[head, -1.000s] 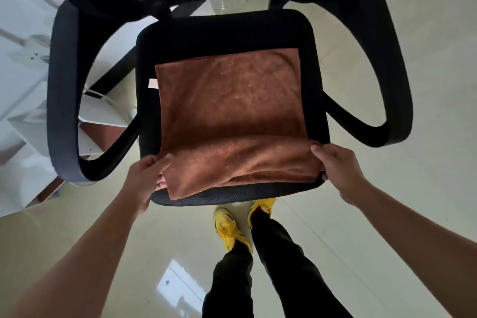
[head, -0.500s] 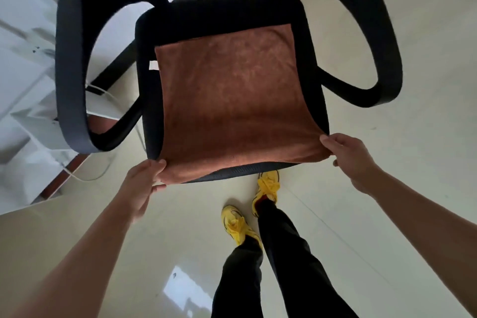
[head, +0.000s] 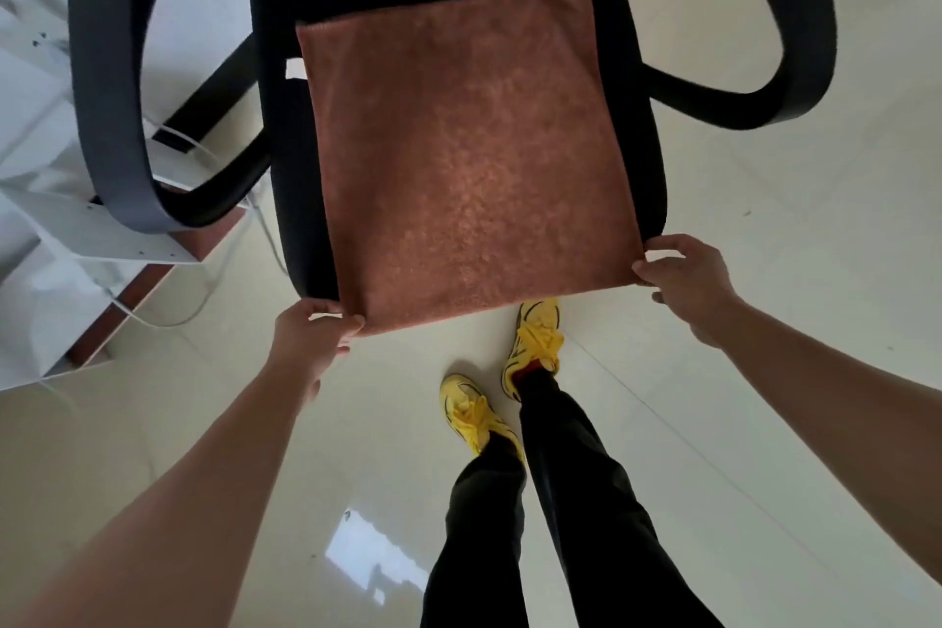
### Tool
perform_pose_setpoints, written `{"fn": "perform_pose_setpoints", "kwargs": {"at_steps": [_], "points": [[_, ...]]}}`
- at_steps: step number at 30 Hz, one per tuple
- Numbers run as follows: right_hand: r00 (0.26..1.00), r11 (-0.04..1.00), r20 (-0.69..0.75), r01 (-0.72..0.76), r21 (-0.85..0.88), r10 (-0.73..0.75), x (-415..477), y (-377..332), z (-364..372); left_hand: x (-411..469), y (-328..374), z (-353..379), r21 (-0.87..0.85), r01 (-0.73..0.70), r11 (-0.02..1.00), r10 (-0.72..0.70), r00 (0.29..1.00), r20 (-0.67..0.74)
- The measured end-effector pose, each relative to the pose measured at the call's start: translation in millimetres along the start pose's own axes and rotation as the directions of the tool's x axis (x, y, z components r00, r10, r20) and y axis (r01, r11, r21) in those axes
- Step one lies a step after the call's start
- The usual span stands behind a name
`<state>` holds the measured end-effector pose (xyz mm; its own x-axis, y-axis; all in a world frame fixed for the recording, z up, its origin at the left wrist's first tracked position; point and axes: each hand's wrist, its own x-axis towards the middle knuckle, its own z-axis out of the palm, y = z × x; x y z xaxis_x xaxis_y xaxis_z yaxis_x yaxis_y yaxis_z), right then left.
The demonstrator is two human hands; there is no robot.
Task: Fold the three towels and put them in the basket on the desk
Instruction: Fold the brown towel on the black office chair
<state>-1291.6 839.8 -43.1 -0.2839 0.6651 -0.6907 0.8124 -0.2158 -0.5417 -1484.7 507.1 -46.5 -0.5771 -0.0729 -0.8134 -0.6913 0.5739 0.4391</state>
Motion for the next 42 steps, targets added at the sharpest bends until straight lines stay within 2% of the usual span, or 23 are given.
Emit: {"fn": "perform_pose_setpoints", "kwargs": {"at_steps": [4,6,8,10,14,18,21,24,28,31,36,42], "points": [[0.990,0.961,-0.042,-0.117,0.251,0.131,10,11,12,12,-11,11,-0.205,0.023,0.978,-0.035,0.998,-0.055],[0.974,0.872,0.061,-0.224,0.435,0.219,12,13,13,17,-17,15,-0.347,0.093,0.933,-0.100,0.995,-0.004],[0.940,0.778,0.212,-0.340,0.528,0.266,12,14,14,18,-25,18,-0.440,0.184,0.879,-0.127,0.980,0.156],[0.920,0.767,0.274,-0.385,0.513,0.279,9,14,18,16,-29,23,-0.456,0.232,0.859,-0.131,0.961,0.243],[0.906,0.755,0.260,-0.422,0.502,0.334,3,13,21,9,-28,28,-0.506,0.291,0.812,-0.208,0.954,0.216],[0.879,0.728,0.278,-0.477,0.494,0.387,-19,13,1,-15,-33,13,-0.505,0.345,0.791,-0.239,0.934,0.264],[0.871,0.748,0.297,-0.490,0.448,0.392,-45,14,-17,-43,-38,-1,-0.488,0.373,0.789,-0.270,0.924,0.270],[0.894,0.775,0.260,-0.447,0.447,0.366,-68,1,-31,-68,-26,-15,-0.503,0.348,0.791,-0.254,0.935,0.248],[0.953,0.811,0.150,-0.304,0.500,0.265,-76,-41,-43,-84,17,-29,-0.534,0.183,0.825,-0.121,0.981,0.149],[0.977,0.806,0.130,-0.211,0.554,0.166,-67,-82,-43,-84,59,-35,-0.544,0.081,0.835,-0.015,0.992,0.123],[0.953,0.688,0.272,-0.285,0.668,0.130,-18,-146,-29,-46,132,-32,-0.643,0.102,0.759,0.031,0.981,0.192],[0.930,0.630,0.337,-0.352,0.693,0.149,43,-189,-9,9,202,-12,-0.613,0.140,0.777,-0.057,0.987,0.153]]}}
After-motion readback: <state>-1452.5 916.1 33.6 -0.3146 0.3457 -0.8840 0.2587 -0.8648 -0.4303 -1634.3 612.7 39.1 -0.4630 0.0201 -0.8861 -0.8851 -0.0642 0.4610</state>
